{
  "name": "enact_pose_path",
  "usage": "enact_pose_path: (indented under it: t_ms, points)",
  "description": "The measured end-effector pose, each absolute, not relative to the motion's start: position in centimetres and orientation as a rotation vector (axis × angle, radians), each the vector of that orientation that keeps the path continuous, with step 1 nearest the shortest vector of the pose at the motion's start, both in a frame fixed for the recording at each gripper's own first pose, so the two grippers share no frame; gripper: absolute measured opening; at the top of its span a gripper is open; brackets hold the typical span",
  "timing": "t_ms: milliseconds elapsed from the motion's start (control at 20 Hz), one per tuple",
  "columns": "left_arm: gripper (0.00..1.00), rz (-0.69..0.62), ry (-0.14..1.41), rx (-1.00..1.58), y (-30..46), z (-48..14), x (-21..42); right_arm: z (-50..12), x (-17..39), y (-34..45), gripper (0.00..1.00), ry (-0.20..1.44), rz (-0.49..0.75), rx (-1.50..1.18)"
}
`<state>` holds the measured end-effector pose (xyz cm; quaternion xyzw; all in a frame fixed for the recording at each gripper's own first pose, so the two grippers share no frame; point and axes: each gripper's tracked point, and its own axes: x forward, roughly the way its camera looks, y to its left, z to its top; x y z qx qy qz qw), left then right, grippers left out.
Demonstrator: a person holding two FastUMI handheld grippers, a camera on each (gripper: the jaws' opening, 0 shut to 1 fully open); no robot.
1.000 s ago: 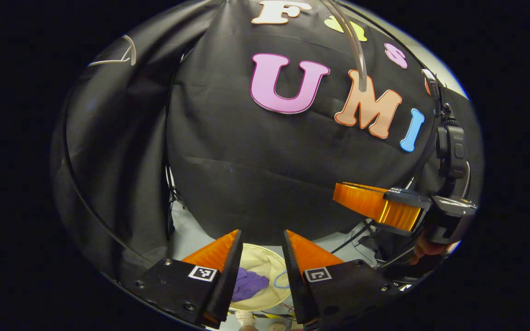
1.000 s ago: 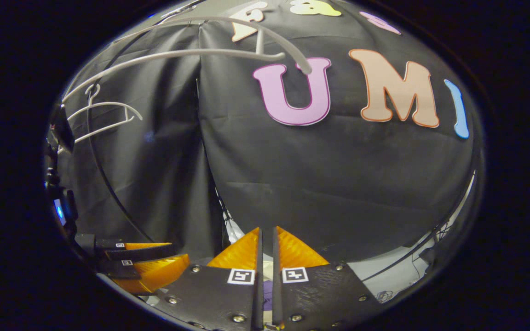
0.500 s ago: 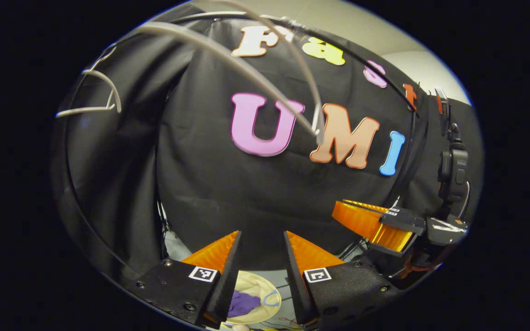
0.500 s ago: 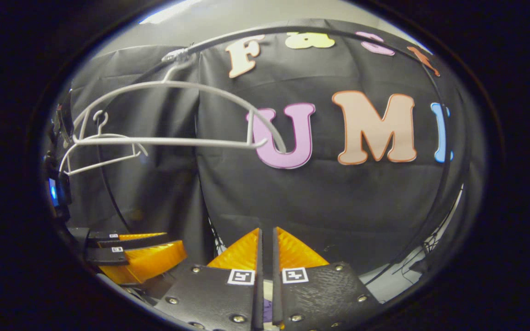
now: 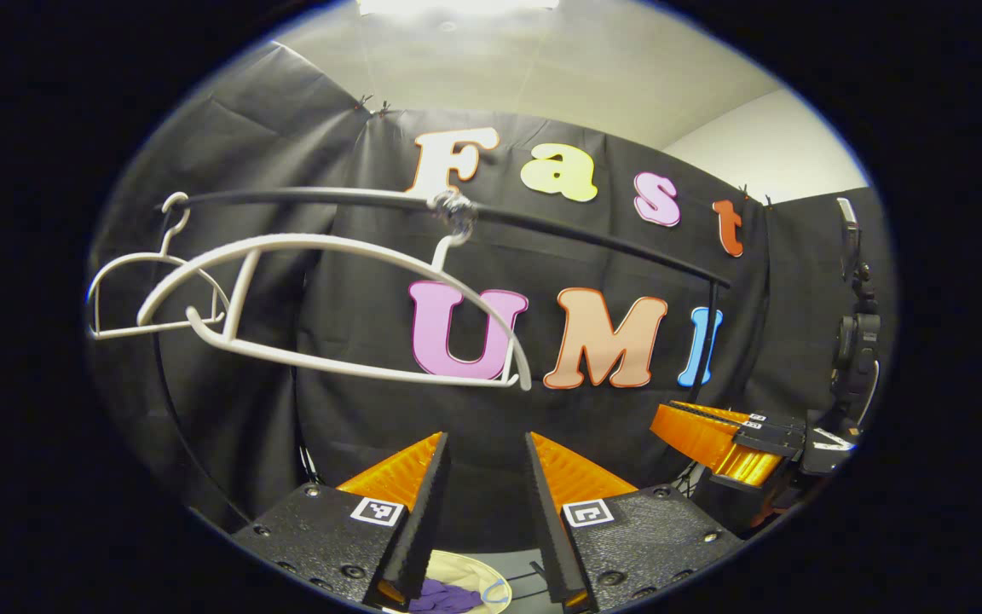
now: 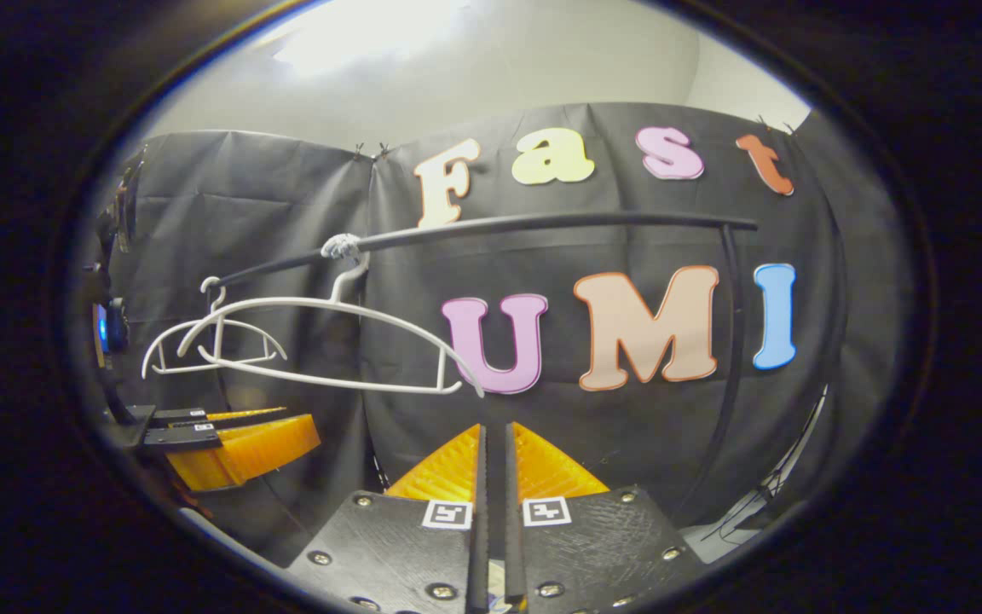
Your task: Grasp the clothes on the hanger with both hands and then place them into the laundry hamper below.
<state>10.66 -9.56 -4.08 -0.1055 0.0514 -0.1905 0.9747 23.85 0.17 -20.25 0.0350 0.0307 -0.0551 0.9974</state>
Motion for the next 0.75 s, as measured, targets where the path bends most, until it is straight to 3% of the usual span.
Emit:
enact_pose_path:
  t_ms: [50, 200, 250, 300, 350, 450, 500, 600, 650, 700, 750]
  points:
    - [0.54, -0.376, 0.096, -0.207, -9.8, -3.5, 9.9, -19.9, 23.2, -0.3, 0.07, 0.054, -0.115, 0.068]
    - [0.54, -0.354, 0.069, -0.196, -10.6, -2.0, 7.9, -18.6, 20.1, -1.7, 0.07, 0.036, -0.116, 0.077]
    - [0.61, -0.351, 0.06, -0.199, -11.1, -1.4, 7.0, -18.1, 19.0, -2.2, 0.07, 0.027, -0.116, 0.078]
    - [0.61, -0.35, 0.053, -0.199, -11.5, -0.9, 6.3, -17.8, 18.1, -2.4, 0.07, 0.019, -0.118, 0.079]
    - [0.49, -0.345, 0.048, -0.195, -11.7, -0.6, 5.5, -17.3, 17.1, -2.8, 0.07, 0.013, -0.118, 0.078]
    - [0.5, -0.34, 0.039, -0.191, -12.6, 0.1, 4.4, -16.6, 15.6, -3.2, 0.09, 0.0, -0.111, 0.078]
    - [0.51, -0.338, 0.033, -0.188, -12.9, 0.5, 3.7, -16.2, 15.0, -3.7, 0.17, -0.01, -0.112, 0.077]
    - [0.57, -0.334, 0.035, -0.185, -13.6, 0.9, 2.9, -15.7, 13.7, -4.1, 0.23, -0.014, -0.108, 0.074]
    - [0.58, -0.337, 0.037, -0.186, -14.0, 1.1, 2.4, -15.5, 13.2, -4.3, 0.2, -0.015, -0.107, 0.071]
    - [0.64, -0.347, 0.037, -0.188, -14.6, 1.4, 2.0, -15.3, 12.6, -4.6, 0.34, -0.018, -0.109, 0.069]
    - [0.7, -0.354, 0.032, -0.187, -15.0, 1.7, 1.8, -15.2, 12.3, -4.8, 0.39, -0.022, -0.112, 0.07]
